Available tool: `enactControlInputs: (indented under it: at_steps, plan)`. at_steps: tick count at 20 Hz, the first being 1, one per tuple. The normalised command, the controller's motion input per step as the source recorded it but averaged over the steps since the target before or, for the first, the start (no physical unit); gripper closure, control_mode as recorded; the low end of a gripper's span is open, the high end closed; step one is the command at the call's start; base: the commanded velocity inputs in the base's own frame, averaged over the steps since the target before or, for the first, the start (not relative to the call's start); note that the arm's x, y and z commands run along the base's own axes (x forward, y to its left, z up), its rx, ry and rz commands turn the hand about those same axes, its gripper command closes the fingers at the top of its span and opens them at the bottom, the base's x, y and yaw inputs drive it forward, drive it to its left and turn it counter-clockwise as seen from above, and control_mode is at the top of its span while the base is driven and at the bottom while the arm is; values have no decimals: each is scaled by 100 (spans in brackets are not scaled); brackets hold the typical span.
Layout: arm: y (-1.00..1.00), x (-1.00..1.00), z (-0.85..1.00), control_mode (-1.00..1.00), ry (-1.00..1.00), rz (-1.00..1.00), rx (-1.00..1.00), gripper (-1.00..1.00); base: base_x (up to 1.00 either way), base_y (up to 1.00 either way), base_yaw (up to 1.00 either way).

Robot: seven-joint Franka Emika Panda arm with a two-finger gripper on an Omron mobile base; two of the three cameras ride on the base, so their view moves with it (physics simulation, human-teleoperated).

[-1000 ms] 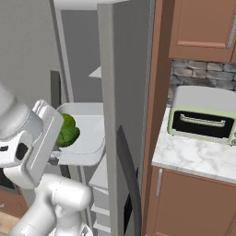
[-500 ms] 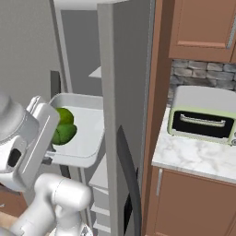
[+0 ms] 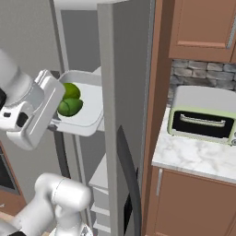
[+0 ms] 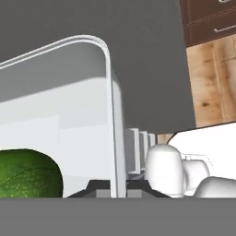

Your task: Take the avocado and lime out of the freezer and place them in the tupperware container on the counter. Then put the tupperware containing the vegetables back in the freezer.

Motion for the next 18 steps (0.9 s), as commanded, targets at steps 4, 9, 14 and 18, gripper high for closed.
enactControlInputs:
  at_steps: [4,9,14,18]
  plan:
    - [20,52,14,-100,-6,-5,0,100,0,0,0]
    - [10,53,12,-100,-4,-3,0,100,0,0,0]
    - [0,54,19,-100,-4,-2,0,100,0,0,0]
    - [0,57,13,-100,-3,0,0,100,0,0,0]
